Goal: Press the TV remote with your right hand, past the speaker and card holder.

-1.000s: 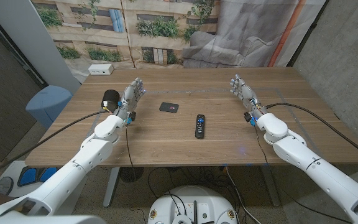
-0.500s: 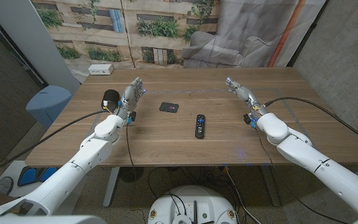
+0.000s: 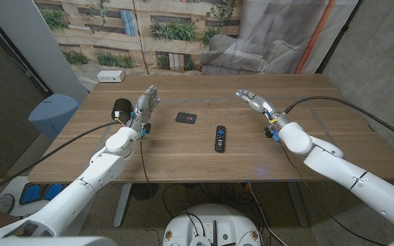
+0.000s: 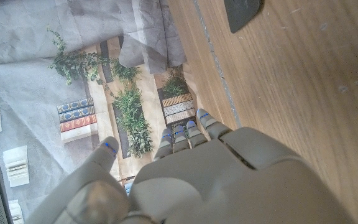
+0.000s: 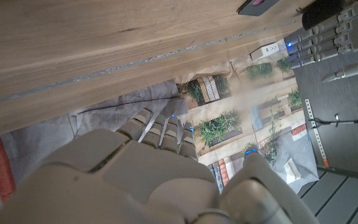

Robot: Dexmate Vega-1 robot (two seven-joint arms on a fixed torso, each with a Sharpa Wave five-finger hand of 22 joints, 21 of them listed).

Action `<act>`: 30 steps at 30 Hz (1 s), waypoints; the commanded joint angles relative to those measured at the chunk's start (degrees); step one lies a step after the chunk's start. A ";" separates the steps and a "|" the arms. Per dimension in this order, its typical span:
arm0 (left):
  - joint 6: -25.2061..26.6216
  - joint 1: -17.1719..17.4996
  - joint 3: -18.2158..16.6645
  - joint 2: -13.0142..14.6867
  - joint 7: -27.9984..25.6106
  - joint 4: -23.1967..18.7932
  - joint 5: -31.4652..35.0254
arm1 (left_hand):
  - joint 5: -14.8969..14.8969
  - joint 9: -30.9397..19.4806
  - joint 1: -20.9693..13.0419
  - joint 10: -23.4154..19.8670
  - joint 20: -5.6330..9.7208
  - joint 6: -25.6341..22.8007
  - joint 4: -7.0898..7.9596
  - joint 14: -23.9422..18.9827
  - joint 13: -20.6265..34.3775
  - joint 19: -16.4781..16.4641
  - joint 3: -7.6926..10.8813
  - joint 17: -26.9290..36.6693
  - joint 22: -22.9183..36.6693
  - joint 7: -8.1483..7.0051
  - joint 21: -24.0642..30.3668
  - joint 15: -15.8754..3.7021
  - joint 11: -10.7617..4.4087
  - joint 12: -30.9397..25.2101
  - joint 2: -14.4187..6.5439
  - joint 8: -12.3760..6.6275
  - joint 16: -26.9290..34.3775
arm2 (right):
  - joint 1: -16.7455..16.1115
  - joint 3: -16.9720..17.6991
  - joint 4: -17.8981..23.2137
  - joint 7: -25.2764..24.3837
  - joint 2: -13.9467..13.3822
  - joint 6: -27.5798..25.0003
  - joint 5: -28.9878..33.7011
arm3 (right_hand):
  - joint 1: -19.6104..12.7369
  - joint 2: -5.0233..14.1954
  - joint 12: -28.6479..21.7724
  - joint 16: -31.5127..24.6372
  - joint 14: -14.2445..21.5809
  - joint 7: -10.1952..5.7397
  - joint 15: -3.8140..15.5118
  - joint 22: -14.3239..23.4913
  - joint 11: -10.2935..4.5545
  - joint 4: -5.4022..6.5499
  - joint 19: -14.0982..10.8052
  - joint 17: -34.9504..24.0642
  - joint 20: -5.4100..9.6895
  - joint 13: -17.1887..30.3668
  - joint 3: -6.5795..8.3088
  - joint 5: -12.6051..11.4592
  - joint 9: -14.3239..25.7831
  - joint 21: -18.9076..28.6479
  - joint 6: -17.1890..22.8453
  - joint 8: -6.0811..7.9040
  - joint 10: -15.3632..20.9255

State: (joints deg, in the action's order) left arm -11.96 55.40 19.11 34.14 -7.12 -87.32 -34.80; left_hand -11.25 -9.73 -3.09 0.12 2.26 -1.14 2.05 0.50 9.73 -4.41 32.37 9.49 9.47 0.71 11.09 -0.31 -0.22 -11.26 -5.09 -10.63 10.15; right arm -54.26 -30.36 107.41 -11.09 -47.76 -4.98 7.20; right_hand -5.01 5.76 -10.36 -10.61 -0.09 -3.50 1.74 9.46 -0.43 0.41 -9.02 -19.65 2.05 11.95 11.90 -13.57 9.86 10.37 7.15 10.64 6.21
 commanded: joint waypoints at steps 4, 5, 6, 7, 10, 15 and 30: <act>-1.15 1.39 -0.90 0.10 -0.43 -0.20 -0.23 | -0.07 -0.16 -0.36 -0.44 1.42 -0.48 -0.25 -0.30 0.26 -0.70 0.41 0.06 0.21 -0.17 0.04 -0.27 -0.16 0.03 -3.26 0.05 0.06 | 1.57 -5.38 7.96 5.05 -3.33 -11.69 16.15 | 0.40 0.85 0.45 0.20 -1.49 -1.17 0.36 0.16 -0.74 0.23 0.96 0.55 0.01 -0.32 0.56 -0.19 0.18 -0.09 -0.59 -0.19 -2.72; -1.16 1.39 -0.91 0.10 -0.42 -0.20 -0.23 | -0.07 -0.16 -0.36 -0.46 1.39 -0.50 -0.27 -0.30 0.26 -0.71 0.43 0.06 0.21 -0.20 0.03 -0.31 -0.18 0.03 -3.26 0.05 0.05 | 1.52 -5.31 7.98 5.15 -3.27 -11.75 16.26 | 0.45 0.88 0.43 0.21 -1.62 -1.21 0.30 0.16 -0.78 0.27 1.07 0.60 -0.04 -0.36 0.58 -0.18 0.18 -0.10 -0.74 -0.25 -2.84; -1.21 1.46 -0.95 0.11 -0.35 -0.16 -0.30 | -0.06 -0.17 -0.36 -0.50 1.42 -0.54 -0.29 -0.36 0.26 -0.71 0.46 0.06 0.21 -0.18 0.03 -0.30 -0.20 0.03 -3.27 0.04 0.07 | 1.61 -5.60 8.20 5.63 -3.35 -12.18 16.94 | 0.58 0.94 0.43 0.22 -1.92 -1.28 0.19 0.16 -0.88 0.36 1.30 0.70 -0.09 -0.44 0.62 -0.16 0.18 -0.13 -0.94 -0.31 -3.20; -1.35 1.51 -0.99 0.09 -0.35 -0.07 -0.29 | -0.06 -0.17 -0.36 -0.51 1.44 -0.54 -0.30 -0.38 0.26 -0.74 0.46 0.06 0.21 -0.19 0.04 -0.27 -0.21 0.03 -3.27 0.05 0.07 | 1.76 -5.99 8.45 6.27 -3.52 -12.54 17.76 | 0.65 0.95 0.41 0.26 -2.20 -1.29 0.08 0.16 -0.87 0.41 1.46 0.77 -0.12 -0.49 0.64 -0.14 0.17 -0.15 -1.23 -0.40 -3.38; -1.80 1.59 -1.11 -0.02 -0.14 0.27 -0.40 | -0.05 -0.17 -0.35 -0.54 1.45 -0.59 -0.36 -0.42 0.27 -0.78 0.54 0.06 0.22 -0.23 0.03 -0.31 -0.27 0.04 -3.27 0.05 0.07 | 2.26 -7.43 9.40 8.28 -3.71 -14.76 21.17 | 0.97 1.04 0.48 0.25 -2.91 -1.44 -0.16 0.17 -1.07 0.63 1.98 0.98 -0.24 -0.64 0.70 -0.09 0.16 -0.18 -1.80 -0.54 -4.39; -2.21 1.56 -1.15 -0.03 0.38 0.73 -0.53 | -0.03 -0.17 -0.34 -0.63 1.46 -0.61 -0.44 -0.51 0.27 -0.81 0.63 0.07 0.22 -0.20 0.02 -0.29 -0.23 0.04 -3.27 0.07 0.07 | 2.43 -9.09 10.31 9.88 -3.46 -17.54 25.97 | 2.03 1.29 0.55 0.28 -4.92 -1.85 -0.44 0.20 -1.33 1.46 3.41 1.32 -0.81 -0.90 0.72 0.01 0.14 -0.26 -2.71 -0.59 -6.68; -2.17 1.46 -1.16 0.05 1.05 1.33 -0.95 | 0.03 -0.18 -0.25 -0.73 1.52 -0.63 -0.65 -0.61 0.27 -0.92 0.91 0.09 0.23 -0.28 -0.01 -0.31 -0.28 0.12 -3.26 0.13 0.02 | 1.55 -12.88 10.18 12.80 -1.72 -21.46 36.11 | 3.95 2.07 0.32 0.10 -8.78 -3.70 -0.98 0.28 -1.74 3.73 6.04 1.65 -1.79 -1.18 0.87 -0.02 0.09 -0.20 -3.47 -0.47 -10.35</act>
State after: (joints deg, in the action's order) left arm -14.19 56.77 18.08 34.09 -6.43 -86.52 -35.47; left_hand -11.25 -9.73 -3.09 -0.18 2.03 -1.34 1.58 0.19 9.72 -4.81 32.84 9.47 9.47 0.52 11.09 -0.63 -0.52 -11.26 -5.09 -10.63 10.15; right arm -52.11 -40.51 117.33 -1.21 -50.59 -21.85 32.35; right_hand -1.81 4.97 -9.92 -10.35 -8.17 -6.44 0.81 9.46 -2.06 3.64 -3.24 -17.86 0.35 10.63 12.50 -13.57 9.87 10.15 3.76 10.05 -3.60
